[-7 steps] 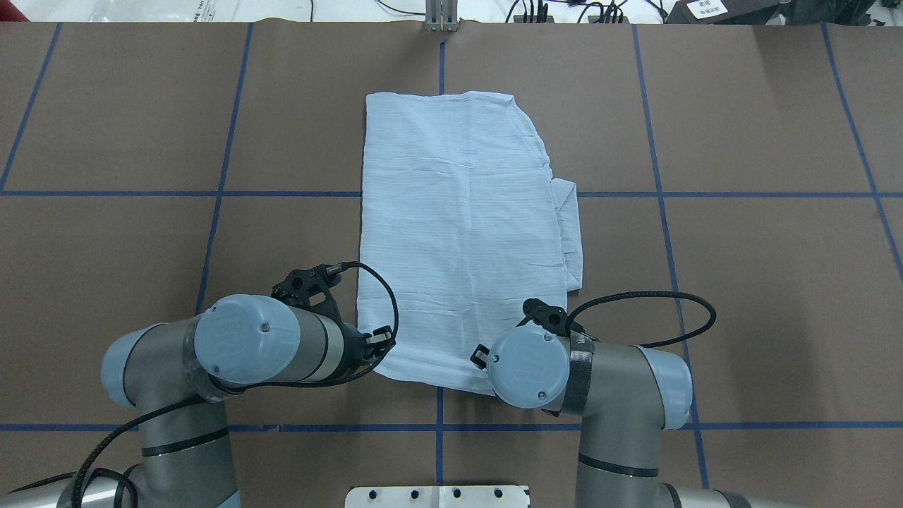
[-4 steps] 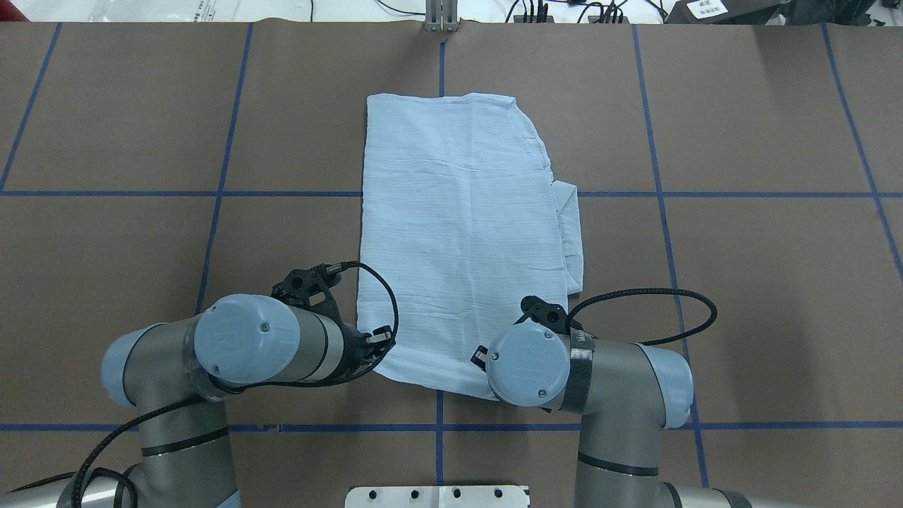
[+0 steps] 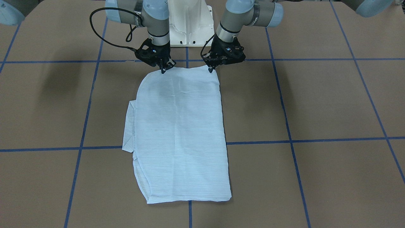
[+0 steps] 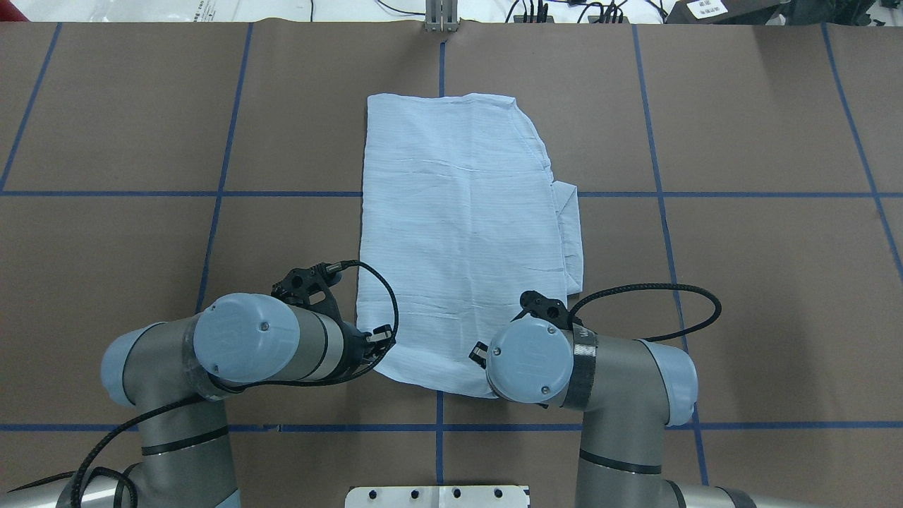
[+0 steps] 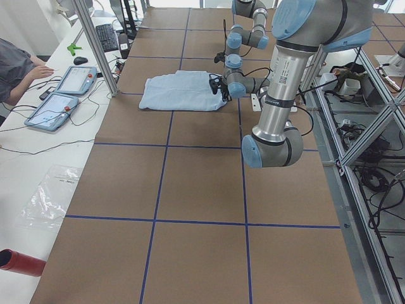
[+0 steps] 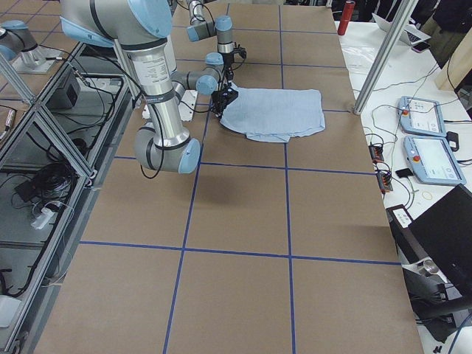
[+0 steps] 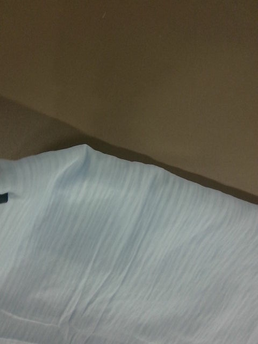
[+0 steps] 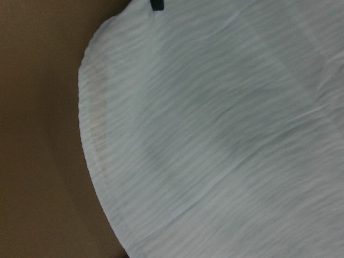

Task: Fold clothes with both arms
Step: 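Grasp the shirt's near edge corners with both grippers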

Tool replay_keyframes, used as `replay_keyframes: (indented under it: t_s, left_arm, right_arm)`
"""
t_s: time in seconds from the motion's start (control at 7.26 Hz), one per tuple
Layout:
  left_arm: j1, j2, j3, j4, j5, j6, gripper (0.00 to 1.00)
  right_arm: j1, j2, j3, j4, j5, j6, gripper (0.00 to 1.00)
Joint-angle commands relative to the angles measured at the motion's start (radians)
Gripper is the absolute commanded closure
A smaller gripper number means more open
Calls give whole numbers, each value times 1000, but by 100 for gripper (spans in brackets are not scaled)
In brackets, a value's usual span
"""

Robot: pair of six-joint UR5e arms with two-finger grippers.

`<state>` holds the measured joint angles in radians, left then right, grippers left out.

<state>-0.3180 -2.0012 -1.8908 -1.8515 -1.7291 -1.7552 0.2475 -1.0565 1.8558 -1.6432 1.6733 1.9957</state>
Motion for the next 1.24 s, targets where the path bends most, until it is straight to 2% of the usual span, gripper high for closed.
replay_keyframes:
  t_s: [0.0,0.41,0.69,0.83,1.1]
  left_arm:
    - [-1,-2,-11,0,-7,-1,100]
    - [2,7,-131,34,-55,-3,100]
    - [16,4,-227,170,-150,-4,100]
    - [36,7,-284,190,-171,-6,100]
    - [118,9,-350,230,-179,-84,100]
  right_arm:
    - [6,-13,63,-1,-3,-4,100]
    - [13,-51,179,-1,2,-8,100]
    - [-26,-83,265,-1,22,-12,100]
    - [-57,-83,299,-1,55,-11,100]
    - [-68,-85,356,-6,205,-5,100]
